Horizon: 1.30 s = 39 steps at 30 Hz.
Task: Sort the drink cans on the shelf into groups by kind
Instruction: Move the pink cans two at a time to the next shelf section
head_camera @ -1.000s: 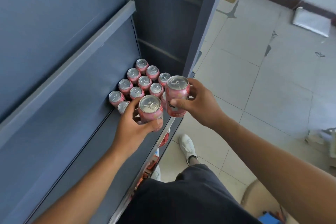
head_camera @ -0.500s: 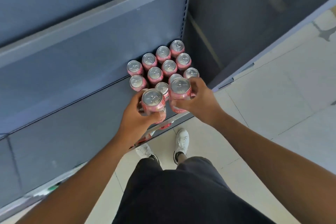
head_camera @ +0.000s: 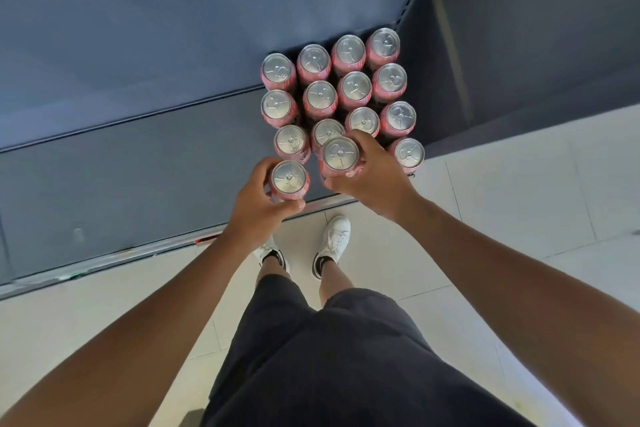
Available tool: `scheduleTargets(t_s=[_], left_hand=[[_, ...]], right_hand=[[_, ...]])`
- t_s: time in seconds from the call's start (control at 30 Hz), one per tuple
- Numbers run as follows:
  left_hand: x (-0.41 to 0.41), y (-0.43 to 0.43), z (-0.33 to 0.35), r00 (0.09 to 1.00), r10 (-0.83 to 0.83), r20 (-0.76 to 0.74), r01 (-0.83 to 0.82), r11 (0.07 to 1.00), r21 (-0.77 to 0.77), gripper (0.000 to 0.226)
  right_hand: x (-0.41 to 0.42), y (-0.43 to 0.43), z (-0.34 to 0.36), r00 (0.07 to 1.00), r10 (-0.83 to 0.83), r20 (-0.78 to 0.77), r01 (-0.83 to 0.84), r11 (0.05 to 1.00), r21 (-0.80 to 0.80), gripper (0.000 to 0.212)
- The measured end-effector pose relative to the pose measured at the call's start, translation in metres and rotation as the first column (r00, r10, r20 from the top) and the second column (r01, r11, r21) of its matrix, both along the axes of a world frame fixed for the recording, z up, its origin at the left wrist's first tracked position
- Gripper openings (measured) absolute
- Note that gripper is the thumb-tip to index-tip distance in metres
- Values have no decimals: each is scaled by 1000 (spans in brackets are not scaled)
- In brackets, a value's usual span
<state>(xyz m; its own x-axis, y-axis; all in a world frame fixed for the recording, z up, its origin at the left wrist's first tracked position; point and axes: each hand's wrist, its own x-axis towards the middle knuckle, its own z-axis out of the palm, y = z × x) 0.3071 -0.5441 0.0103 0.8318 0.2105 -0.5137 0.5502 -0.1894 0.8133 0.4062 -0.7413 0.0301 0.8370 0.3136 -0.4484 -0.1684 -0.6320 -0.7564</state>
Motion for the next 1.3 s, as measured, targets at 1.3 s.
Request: scheduleTargets(t_s=[1.3], left_hand=[[0, -5, 10, 985, -174, 14, 161, 934, 319, 66]], right_hand=[[-19, 2, 5, 738, 551, 389, -347, 805, -482, 67]])
